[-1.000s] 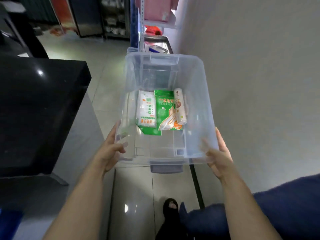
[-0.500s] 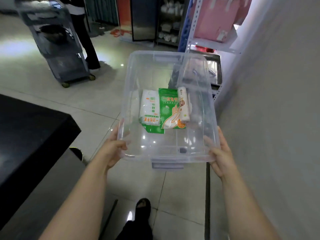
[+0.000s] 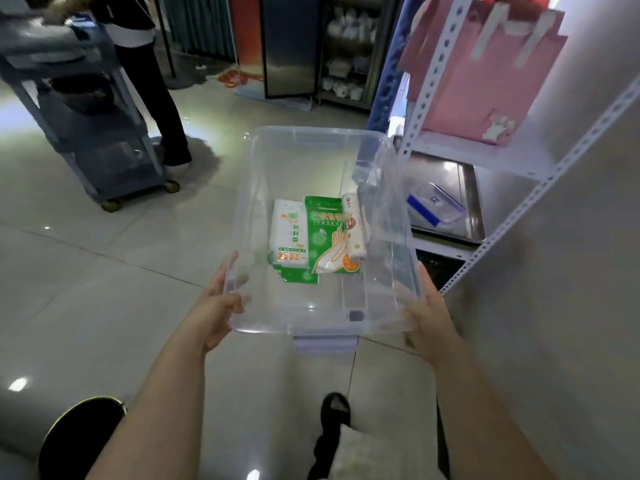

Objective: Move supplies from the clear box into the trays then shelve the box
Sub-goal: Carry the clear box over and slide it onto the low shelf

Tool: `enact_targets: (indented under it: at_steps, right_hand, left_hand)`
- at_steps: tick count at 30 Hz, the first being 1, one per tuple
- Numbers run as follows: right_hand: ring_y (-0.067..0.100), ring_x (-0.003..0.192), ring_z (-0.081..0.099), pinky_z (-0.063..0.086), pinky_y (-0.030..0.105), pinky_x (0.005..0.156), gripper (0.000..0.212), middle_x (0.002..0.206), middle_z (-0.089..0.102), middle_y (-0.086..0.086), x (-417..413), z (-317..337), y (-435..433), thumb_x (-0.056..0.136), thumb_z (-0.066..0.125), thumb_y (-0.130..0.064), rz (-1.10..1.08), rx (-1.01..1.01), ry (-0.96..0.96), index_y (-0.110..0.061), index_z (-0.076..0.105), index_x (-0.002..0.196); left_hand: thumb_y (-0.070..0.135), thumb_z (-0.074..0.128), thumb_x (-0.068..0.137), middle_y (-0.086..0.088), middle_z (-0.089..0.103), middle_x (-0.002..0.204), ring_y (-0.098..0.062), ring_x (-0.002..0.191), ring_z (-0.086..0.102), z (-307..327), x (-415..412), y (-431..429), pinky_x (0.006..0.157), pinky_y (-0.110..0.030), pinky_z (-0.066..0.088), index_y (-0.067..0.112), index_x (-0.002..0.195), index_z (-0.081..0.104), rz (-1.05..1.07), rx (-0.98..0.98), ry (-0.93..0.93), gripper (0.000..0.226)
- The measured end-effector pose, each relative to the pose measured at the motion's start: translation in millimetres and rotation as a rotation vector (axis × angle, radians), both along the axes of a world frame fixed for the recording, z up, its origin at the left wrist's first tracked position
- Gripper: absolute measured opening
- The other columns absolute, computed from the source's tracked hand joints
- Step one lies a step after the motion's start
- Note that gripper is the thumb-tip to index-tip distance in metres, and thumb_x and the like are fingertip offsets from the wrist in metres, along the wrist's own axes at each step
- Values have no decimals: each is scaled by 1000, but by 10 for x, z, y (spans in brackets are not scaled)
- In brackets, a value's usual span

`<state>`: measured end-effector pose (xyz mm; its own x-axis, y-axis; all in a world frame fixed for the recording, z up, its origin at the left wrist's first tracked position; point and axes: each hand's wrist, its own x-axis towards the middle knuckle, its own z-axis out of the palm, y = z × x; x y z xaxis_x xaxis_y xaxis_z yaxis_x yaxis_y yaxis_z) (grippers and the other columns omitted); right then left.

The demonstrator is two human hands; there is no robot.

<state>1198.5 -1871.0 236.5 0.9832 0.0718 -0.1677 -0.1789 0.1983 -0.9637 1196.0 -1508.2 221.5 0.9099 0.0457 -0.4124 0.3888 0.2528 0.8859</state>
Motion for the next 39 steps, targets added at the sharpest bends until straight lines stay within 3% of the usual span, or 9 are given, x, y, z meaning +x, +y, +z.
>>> enact_targets:
  at_steps: [5,8,12,16,19,25,33,37,39]
  right_hand:
    - [44,116,51,40,66,97,61,140,44,25,1564,-199,238,96,41,6,-12,-25,45,-39,41,138]
    - [38,112,58,51,57,90,70,136,52,16,2532,-198,408,88,46,6,-27,-187,124,-52,43,127]
    - [50,98,58,52,56,88,69,129,52,27,3654,-178,586,89,49,11,60,36,118,-46,52,128]
    - [22,99,66,51,45,86,72,129,55,8,4582,-339,844,88,45,14,46,192,199,-41,47,135]
    - [29,82,59,54,42,70,69,119,55,10,5252,-495,1065,89,48,11,46,235,232,-44,50,131]
    - [23,73,59,58,39,58,65,123,58,14,6523,-736,1596,87,56,7,-141,256,291,-46,56,124]
    - [21,75,57,56,36,55,64,109,61,6,7911,-773,1904,87,55,7,-426,283,326,-50,60,115]
    - [26,82,56,56,43,58,65,104,63,3,8464,-1061,1845,86,60,3,-554,324,374,-45,53,128]
    - [31,88,58,57,51,66,62,100,65,4,8721,-1262,1808,84,66,-2,-607,378,379,-46,54,127]
  left_hand:
    - [-21,31,68,-6,48,132,-31,109,52,-55,1364,198,106,-59,33,57,122,53,87,-6,15,97]
    - [-22,30,69,-7,47,132,-34,115,48,-9,2129,288,107,-64,32,54,123,54,176,6,46,95]
    - [-19,31,76,-3,51,130,-30,108,55,22,3027,431,101,-58,37,52,118,55,288,-25,65,86]
    - [-16,34,84,-1,54,129,-29,106,56,-36,3851,711,99,-65,36,48,124,52,327,-48,73,78]
    - [-17,36,83,0,54,132,-29,114,55,-120,4600,981,100,-58,41,44,131,50,310,-41,87,80]
    - [-20,34,77,9,68,103,-23,91,62,-194,6490,1477,56,-32,57,41,122,56,168,-3,136,78]
    - [-19,33,68,9,62,112,-29,99,55,-278,8816,1680,70,-75,47,52,108,64,-159,42,183,87]
    - [-18,37,74,7,68,109,-24,93,62,-531,9860,1475,58,-57,56,51,112,63,-273,82,207,83]
    - [-19,37,71,7,72,90,-12,72,66,-670,10322,1327,49,-41,55,38,117,64,-302,129,227,78]
